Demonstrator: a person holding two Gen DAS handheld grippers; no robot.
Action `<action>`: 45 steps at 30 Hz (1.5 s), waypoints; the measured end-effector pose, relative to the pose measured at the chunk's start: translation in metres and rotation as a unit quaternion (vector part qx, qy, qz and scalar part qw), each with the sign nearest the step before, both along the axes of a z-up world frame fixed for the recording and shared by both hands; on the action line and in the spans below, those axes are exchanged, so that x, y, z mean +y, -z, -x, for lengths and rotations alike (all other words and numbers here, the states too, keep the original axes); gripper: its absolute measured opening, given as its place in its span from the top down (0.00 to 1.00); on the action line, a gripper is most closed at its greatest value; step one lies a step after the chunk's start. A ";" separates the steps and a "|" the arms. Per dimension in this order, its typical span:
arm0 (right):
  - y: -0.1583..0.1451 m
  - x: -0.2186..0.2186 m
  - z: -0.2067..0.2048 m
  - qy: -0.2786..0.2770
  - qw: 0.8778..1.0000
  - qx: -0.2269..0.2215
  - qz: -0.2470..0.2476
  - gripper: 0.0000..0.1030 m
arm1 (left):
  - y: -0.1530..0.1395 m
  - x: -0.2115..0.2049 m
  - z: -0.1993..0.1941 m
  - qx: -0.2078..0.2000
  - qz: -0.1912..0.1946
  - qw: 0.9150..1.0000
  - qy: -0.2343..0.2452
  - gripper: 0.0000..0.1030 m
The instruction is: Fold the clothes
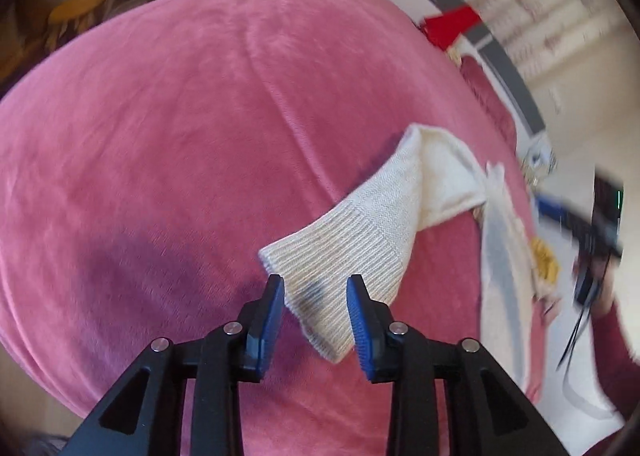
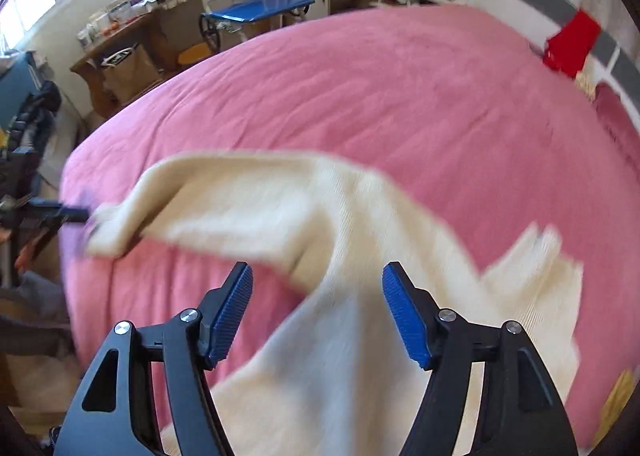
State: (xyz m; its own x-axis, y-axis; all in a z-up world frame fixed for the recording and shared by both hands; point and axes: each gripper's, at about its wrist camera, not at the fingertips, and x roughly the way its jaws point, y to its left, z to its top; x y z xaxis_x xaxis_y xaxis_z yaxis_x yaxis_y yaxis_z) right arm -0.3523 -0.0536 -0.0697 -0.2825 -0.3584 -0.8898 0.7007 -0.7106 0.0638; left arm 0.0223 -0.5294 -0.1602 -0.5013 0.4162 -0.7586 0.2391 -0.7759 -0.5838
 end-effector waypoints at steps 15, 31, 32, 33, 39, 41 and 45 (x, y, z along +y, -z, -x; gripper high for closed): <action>0.014 0.118 -0.293 0.136 0.981 -0.140 -0.009 0.31 | 0.024 -0.009 -0.004 0.012 -0.081 0.985 -0.154 0.95; -0.008 0.188 -0.294 0.224 0.963 -0.146 0.025 0.31 | -0.035 -0.121 0.060 -0.066 0.065 0.962 -0.255 0.95; -0.011 0.198 -0.297 0.231 0.962 -0.146 0.026 0.31 | -0.033 -0.124 0.068 -0.071 0.071 0.961 -0.258 0.95; -0.014 0.208 -0.300 0.239 0.960 -0.146 0.027 0.31 | -0.030 -0.126 0.075 -0.084 0.088 0.958 -0.260 0.95; -0.011 0.229 -0.312 0.290 0.940 -0.167 0.067 0.31 | 0.004 -0.128 0.086 -0.196 0.154 0.931 -0.268 0.88; -0.022 0.250 -0.304 0.300 0.934 -0.163 0.105 0.31 | 0.006 -0.130 0.078 -0.200 0.151 0.926 -0.281 0.82; -0.074 0.300 -0.280 0.317 0.932 -0.097 0.145 0.27 | -0.021 -0.130 0.065 -0.187 0.185 0.914 -0.310 0.79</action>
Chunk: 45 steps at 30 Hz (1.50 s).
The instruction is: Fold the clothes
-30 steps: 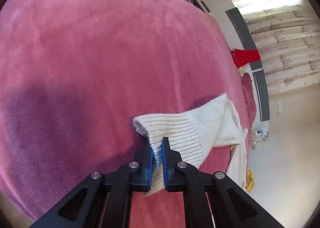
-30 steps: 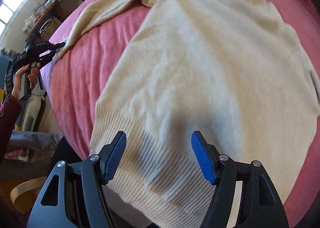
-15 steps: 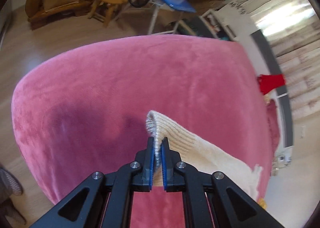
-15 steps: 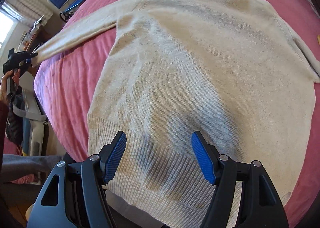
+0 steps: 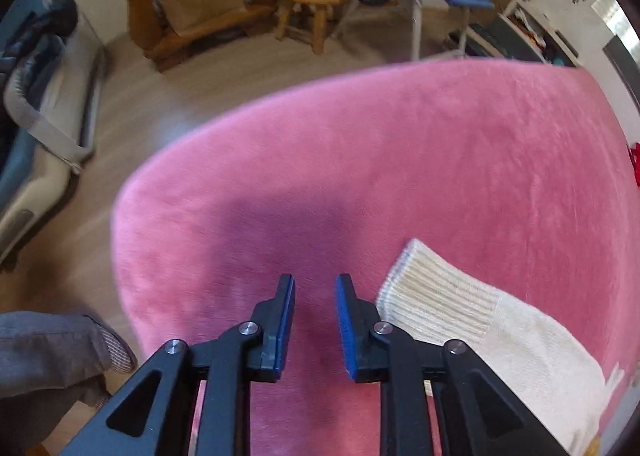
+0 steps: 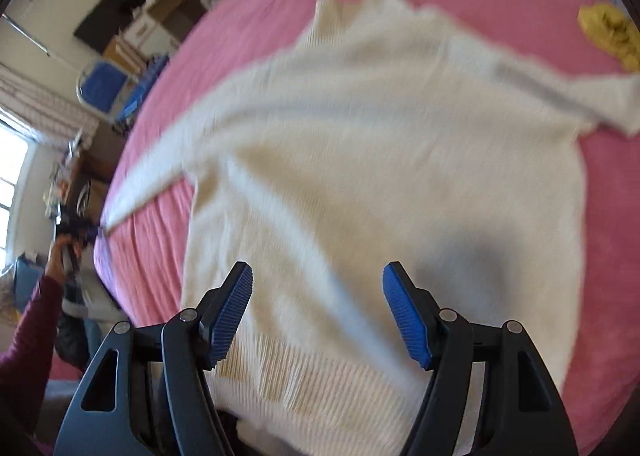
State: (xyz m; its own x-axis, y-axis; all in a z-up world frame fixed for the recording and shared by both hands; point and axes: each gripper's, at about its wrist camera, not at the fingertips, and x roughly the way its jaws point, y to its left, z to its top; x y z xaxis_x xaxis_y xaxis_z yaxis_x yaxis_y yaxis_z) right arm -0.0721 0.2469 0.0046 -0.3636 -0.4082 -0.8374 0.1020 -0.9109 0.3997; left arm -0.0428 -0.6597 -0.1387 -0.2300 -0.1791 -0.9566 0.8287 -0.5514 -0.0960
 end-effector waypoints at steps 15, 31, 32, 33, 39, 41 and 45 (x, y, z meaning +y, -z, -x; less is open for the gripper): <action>0.029 0.038 0.269 -0.023 0.997 -0.008 0.077 0.01 | -0.122 0.360 0.242 0.223 -0.168 0.854 0.439 0.69; 0.117 0.013 0.353 -0.049 0.993 -0.081 0.075 0.52 | -0.023 0.511 0.354 0.122 -0.214 0.839 0.485 0.69; 0.120 0.012 0.354 -0.053 0.992 -0.084 0.078 0.55 | -0.019 0.511 0.357 0.117 -0.215 0.839 0.486 0.69; 0.122 0.011 0.356 -0.056 0.991 -0.088 0.079 0.59 | -0.016 0.513 0.360 0.114 -0.220 0.839 0.484 0.69; 0.127 0.008 0.358 -0.061 0.991 -0.091 0.072 0.59 | -0.004 0.510 0.367 0.111 -0.231 0.841 0.476 0.69; 0.127 0.010 0.359 -0.054 0.991 -0.092 0.079 0.59 | -0.001 0.511 0.368 0.106 -0.237 0.838 0.479 0.69; 0.139 0.006 0.363 -0.049 0.990 -0.108 0.081 0.58 | 0.004 0.521 0.366 0.097 -0.230 0.828 0.503 0.69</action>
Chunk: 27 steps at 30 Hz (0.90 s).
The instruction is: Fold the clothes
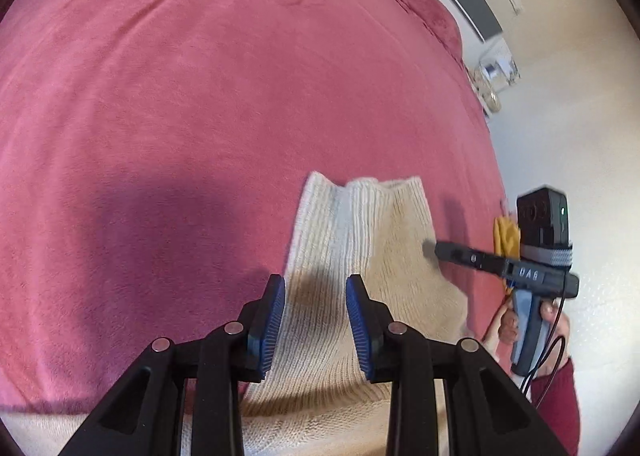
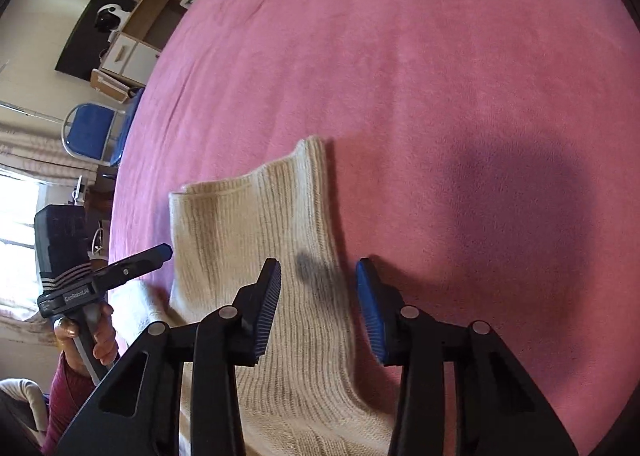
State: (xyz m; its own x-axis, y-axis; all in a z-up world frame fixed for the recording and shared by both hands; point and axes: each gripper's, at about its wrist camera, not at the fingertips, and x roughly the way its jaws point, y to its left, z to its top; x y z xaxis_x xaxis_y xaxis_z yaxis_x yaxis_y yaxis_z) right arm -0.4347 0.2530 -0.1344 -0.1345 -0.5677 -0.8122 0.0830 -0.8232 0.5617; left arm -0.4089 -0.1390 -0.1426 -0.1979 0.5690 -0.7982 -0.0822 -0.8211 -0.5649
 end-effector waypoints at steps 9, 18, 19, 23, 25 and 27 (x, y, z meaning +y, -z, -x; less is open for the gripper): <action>-0.008 -0.040 -0.009 -0.038 0.995 0.054 -0.074 0.95 | 0.006 0.024 -0.009 0.037 0.079 0.996 -0.009 0.96; -0.070 -0.052 -0.010 -0.005 0.977 0.172 -0.128 0.95 | -0.038 0.031 -0.009 0.150 0.072 0.984 -0.062 0.97; -0.076 -0.051 -0.008 0.004 0.974 0.185 -0.133 0.95 | -0.043 0.032 -0.005 0.160 0.077 0.982 -0.066 0.97; -0.071 -0.046 0.009 0.050 0.963 0.196 -0.177 0.98 | -0.041 0.038 0.018 0.162 0.121 0.975 -0.086 0.97; -0.053 -0.045 0.019 0.071 0.963 0.174 -0.195 0.98 | -0.026 0.047 0.029 0.144 0.153 0.974 -0.088 0.96; -0.035 -0.048 0.022 0.077 0.957 0.158 -0.229 0.98 | -0.008 0.056 0.040 0.124 0.199 0.968 -0.094 0.96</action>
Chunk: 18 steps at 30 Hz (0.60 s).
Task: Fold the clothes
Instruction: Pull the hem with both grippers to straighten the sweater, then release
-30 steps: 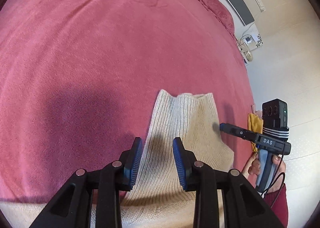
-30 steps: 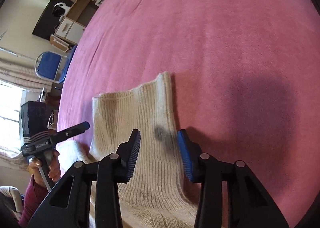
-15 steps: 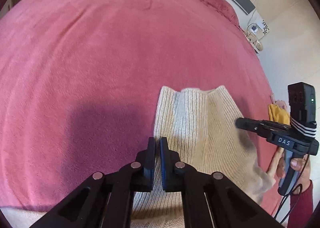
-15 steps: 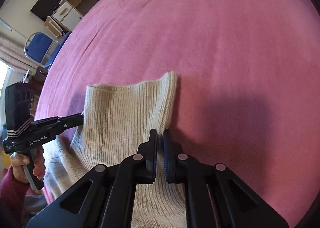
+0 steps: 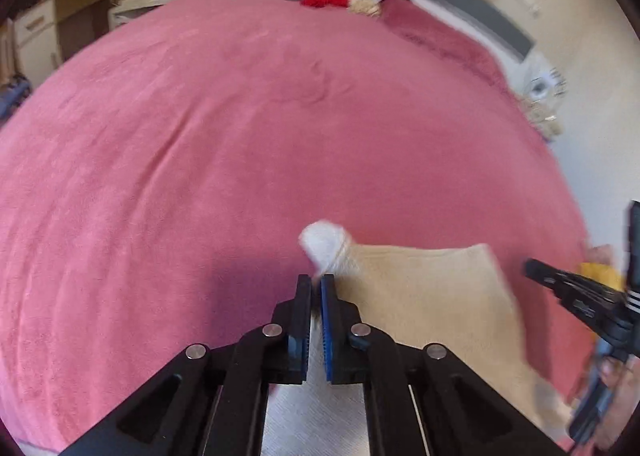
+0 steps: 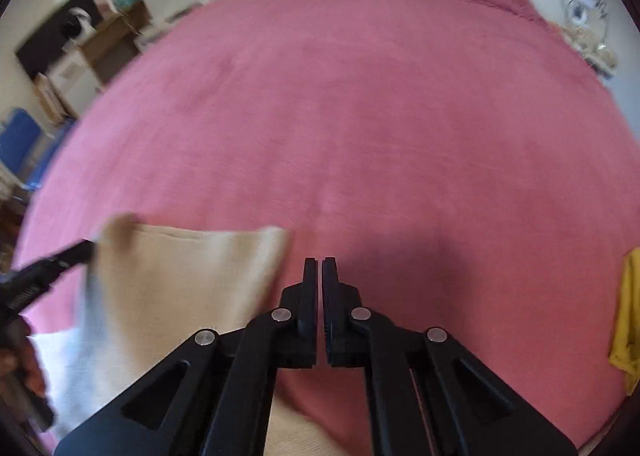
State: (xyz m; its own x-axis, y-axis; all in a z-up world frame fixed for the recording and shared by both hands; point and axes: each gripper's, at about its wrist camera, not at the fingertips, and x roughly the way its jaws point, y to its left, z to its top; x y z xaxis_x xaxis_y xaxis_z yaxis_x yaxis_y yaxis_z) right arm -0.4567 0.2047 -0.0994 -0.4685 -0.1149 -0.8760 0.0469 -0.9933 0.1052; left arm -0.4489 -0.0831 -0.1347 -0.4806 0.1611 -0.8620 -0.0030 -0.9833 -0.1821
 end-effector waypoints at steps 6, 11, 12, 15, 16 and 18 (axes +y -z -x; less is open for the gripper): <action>-0.021 0.013 -0.041 -0.004 0.996 0.036 0.084 0.79 | 0.008 -0.053 -0.012 -0.031 -0.065 0.995 -0.064 0.85; -0.064 0.022 -0.116 -0.059 0.989 0.062 0.123 0.76 | -0.029 -0.111 -0.098 -0.003 -0.142 0.988 -0.069 0.81; -0.073 0.020 -0.138 -0.075 0.987 0.071 0.121 0.72 | -0.036 -0.123 -0.123 0.000 -0.156 0.985 -0.068 0.80; -0.112 0.000 -0.213 -0.120 0.982 0.131 0.071 0.46 | -0.057 -0.167 -0.205 0.005 -0.172 0.983 -0.070 0.79; -0.128 -0.007 -0.241 -0.132 0.977 0.161 0.040 0.32 | -0.063 -0.176 -0.230 0.007 -0.170 0.982 -0.076 0.77; -0.158 -0.023 -0.305 -0.142 0.959 0.240 -0.052 0.16 | -0.066 -0.177 -0.279 0.008 -0.170 0.982 -0.077 0.76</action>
